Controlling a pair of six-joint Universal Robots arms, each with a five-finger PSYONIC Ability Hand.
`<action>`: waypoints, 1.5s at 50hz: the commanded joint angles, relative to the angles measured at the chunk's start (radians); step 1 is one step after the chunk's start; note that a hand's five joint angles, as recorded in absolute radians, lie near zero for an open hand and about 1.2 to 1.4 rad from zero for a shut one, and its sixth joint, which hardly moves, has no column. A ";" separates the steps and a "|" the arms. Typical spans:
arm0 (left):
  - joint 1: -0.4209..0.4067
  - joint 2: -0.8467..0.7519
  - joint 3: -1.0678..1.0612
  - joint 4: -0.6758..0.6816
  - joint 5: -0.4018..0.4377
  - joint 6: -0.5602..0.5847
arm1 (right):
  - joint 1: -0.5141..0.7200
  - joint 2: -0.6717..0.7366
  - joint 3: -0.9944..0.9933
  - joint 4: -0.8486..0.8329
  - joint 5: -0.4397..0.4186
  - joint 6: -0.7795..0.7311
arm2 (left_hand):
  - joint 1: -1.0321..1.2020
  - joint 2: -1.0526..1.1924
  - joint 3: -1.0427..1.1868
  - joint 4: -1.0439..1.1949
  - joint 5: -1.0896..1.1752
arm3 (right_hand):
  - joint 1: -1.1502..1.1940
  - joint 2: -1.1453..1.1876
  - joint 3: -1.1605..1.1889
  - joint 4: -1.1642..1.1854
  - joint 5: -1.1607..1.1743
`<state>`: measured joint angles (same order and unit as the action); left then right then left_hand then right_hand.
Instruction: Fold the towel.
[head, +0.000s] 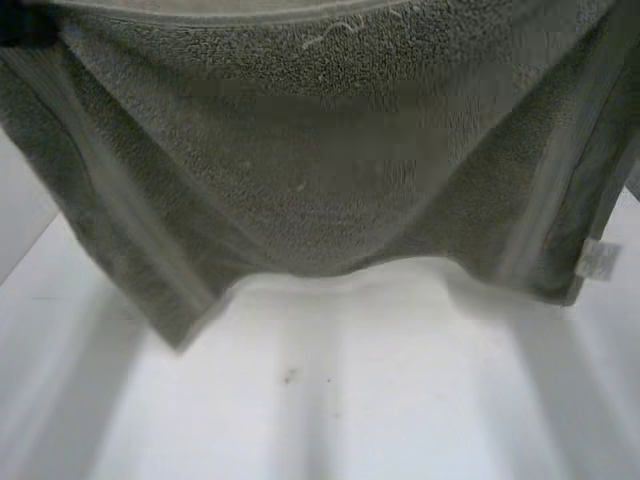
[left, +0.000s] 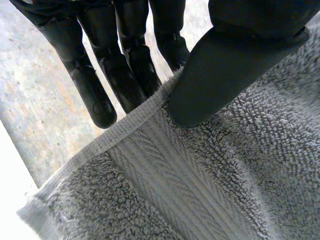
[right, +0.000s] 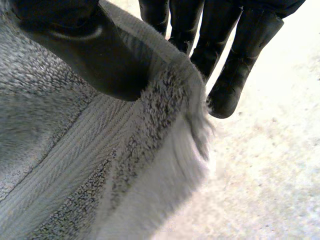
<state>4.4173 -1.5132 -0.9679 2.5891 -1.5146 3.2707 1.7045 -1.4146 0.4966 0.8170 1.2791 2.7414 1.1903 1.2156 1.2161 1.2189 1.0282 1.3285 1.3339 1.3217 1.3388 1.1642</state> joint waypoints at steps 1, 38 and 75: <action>-0.002 -0.210 0.121 -0.067 -0.006 0.063 | 0.043 0.138 0.005 -0.001 0.000 -0.002 | 0.206 0.181 0.180 0.177 0.194 | 0.068 0.062 0.075 0.058 0.058; -0.070 -0.722 0.405 0.454 -0.087 -0.037 | 0.213 0.566 -0.005 -0.642 0.187 -0.034 | 0.206 0.181 0.180 0.177 0.194 | 0.068 0.062 0.075 0.058 0.058; -0.007 -0.082 -0.845 0.402 -0.084 0.293 | 0.043 -0.069 1.226 -0.418 0.135 -0.509 | 0.206 0.181 0.180 0.177 0.194 | 0.068 0.062 0.075 0.058 0.058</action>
<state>4.3965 -1.8481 -1.6705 3.0914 -1.6031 3.4768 1.7596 -1.2855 1.5709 0.3140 1.4472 2.3756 1.1903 1.2156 1.2172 1.2193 1.0282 1.3294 1.3334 1.3217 1.3388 1.1642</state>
